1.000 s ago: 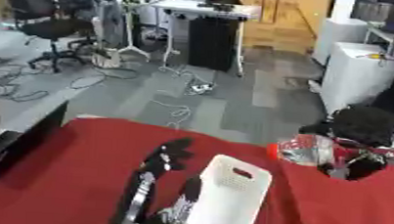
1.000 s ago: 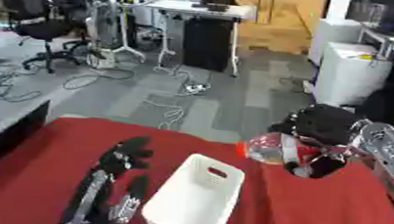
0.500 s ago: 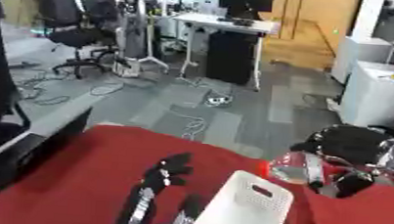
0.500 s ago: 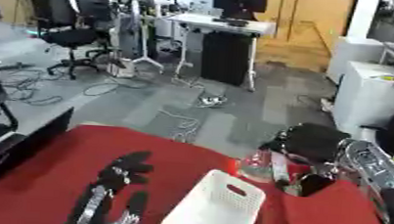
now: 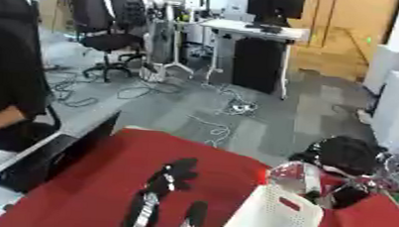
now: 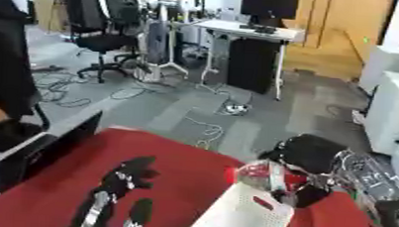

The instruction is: Pick up objects on the table and place them in the box.

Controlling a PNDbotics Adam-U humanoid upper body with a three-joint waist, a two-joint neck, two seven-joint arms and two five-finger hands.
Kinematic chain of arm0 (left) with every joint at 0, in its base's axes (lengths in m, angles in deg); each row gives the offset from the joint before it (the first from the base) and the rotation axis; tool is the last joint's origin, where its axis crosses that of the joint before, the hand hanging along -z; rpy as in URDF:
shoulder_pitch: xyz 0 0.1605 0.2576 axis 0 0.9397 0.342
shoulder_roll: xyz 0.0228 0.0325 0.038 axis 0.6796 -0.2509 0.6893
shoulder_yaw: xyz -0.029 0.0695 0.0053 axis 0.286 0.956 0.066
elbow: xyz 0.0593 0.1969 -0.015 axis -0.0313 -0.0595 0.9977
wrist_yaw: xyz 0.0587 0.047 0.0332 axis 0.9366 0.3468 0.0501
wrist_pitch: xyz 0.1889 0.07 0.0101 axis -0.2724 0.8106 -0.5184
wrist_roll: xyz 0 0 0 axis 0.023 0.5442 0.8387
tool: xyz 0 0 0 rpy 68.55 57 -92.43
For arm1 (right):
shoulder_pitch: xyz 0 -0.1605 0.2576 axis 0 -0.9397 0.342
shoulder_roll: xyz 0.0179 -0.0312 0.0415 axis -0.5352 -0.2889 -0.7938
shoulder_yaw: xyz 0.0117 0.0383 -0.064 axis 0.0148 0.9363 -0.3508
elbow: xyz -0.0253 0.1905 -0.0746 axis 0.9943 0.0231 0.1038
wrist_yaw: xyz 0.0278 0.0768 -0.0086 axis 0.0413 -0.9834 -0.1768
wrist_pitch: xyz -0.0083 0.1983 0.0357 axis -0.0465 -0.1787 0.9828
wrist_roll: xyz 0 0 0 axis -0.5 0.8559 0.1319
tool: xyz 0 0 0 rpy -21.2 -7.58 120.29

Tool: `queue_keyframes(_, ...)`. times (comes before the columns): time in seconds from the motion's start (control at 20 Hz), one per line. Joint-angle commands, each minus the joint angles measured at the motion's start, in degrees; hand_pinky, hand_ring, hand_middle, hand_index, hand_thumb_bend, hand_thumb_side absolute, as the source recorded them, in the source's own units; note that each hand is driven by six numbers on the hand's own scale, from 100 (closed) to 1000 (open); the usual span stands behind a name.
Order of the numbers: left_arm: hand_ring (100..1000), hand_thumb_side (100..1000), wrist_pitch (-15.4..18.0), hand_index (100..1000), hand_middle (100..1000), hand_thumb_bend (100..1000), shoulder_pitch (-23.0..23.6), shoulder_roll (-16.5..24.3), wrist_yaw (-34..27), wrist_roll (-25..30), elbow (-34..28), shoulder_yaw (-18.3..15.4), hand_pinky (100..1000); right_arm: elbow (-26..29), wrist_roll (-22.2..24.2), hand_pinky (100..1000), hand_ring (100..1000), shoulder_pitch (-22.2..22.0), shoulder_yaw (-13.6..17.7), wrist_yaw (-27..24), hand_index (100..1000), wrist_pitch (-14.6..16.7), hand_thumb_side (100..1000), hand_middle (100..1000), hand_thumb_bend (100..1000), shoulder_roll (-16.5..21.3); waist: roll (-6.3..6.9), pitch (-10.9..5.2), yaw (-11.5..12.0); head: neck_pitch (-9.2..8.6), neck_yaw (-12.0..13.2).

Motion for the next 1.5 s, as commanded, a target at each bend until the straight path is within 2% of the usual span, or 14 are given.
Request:
queue_keyframes(0.05,774,776,0.19,887,816,296,-0.96,0.12,-0.23,0.24,-1.3,0.18,676,0.25,-0.09,100,225,0.98,1.39,0.37,676,-0.79,511,359,184,0.18,0.1,-0.65,0.39,-0.89,-0.39)
queue_keyframes(0.5,774,776,0.23,887,816,299,-1.32,-0.05,-0.37,0.28,-1.37,0.14,676,1.59,0.7,100,245,0.06,2.16,-0.71,672,-2.43,530,363,156,-1.36,-0.19,-0.42,0.58,-0.35,-0.66)
queue_keyframes(0.7,774,775,0.18,887,816,301,-1.26,0.05,-0.22,0.12,-1.32,-0.06,676,2.09,2.61,100,325,-0.33,2.08,-0.86,679,-4.41,592,435,139,-1.61,-0.25,-0.57,0.05,0.37,-0.75)
queue_keyframes(0.9,774,775,0.16,888,816,302,-1.21,0.15,-0.06,0.02,-1.22,-0.17,676,2.59,4.7,215,415,-0.43,1.81,-0.96,710,-5.68,654,517,119,-1.54,-0.31,-0.79,-0.42,0.87,-0.73)
queue_keyframes(0.95,774,775,0.16,888,816,303,-1.2,0.18,-0.03,0.0,-1.21,-0.19,676,2.73,5.22,273,465,-0.44,1.71,-1.03,735,-5.77,688,560,116,-1.49,-0.31,-0.86,-0.53,0.94,-0.71)
queue_keyframes(1.0,774,775,0.17,888,816,303,-1.19,0.21,-0.01,-0.01,-1.21,-0.2,676,2.83,5.82,263,458,-0.43,1.64,-1.1,729,-5.83,683,553,116,-1.46,-0.31,-0.92,-0.6,0.99,-0.7)
queue_keyframes(1.05,774,774,0.17,888,816,305,-1.17,0.23,0.02,-0.03,-1.2,-0.22,677,2.86,6.54,433,613,-0.44,1.54,-1.09,805,-5.85,748,667,114,-1.4,-0.3,-1.01,-0.7,1.03,-0.71)
queue_keyframes(1.1,774,774,0.17,888,816,304,-1.16,0.24,0.04,-0.05,-1.19,-0.23,676,2.98,7.11,319,503,-0.41,1.53,-1.13,762,-5.89,707,591,116,-1.38,-0.3,-1.04,-0.74,1.05,-0.71)
queue_keyframes(1.15,774,774,0.16,888,816,306,-1.14,0.26,0.06,-0.07,-1.18,-0.26,677,3.04,7.66,553,745,-0.43,1.48,-1.12,849,-5.94,789,762,110,-1.32,-0.3,-1.11,-0.82,1.09,-0.72)
queue_keyframes(1.2,774,774,0.15,888,816,306,-1.1,0.26,0.09,-0.09,-1.16,-0.28,677,3.09,8.3,553,745,-0.43,1.46,-1.09,849,-6.0,789,762,110,-1.27,-0.3,-1.16,-0.9,1.15,-0.71)
queue_keyframes(1.25,774,774,0.14,888,816,307,-1.06,0.27,0.11,-0.12,-1.14,-0.31,678,3.04,9.06,723,892,-0.46,1.42,-1.02,938,-6.06,834,895,100,-1.22,-0.3,-1.2,-0.94,1.23,-0.71)
queue_keyframes(1.3,774,774,0.14,888,816,306,-1.03,0.27,0.14,-0.14,-1.12,-0.33,678,3.0,9.86,693,868,-0.47,1.42,-0.96,922,-6.12,828,872,101,-1.2,-0.3,-1.24,-0.97,1.3,-0.72)
queue_keyframes(1.35,774,774,0.14,888,816,307,-1.01,0.27,0.16,-0.17,-1.1,-0.35,678,3.06,10.46,799,954,-0.48,1.45,-0.99,982,-6.15,850,957,100,-1.19,-0.3,-1.26,-1.0,1.35,-0.71)
queue_keyframes(1.5,774,774,0.13,888,816,308,-0.95,0.25,0.21,-0.26,-1.07,-0.42,678,3.3,11.75,841,983,-0.56,1.43,-1.29,1000,-6.21,858,987,100,-1.09,-0.29,-1.32,-1.04,1.53,-0.64)
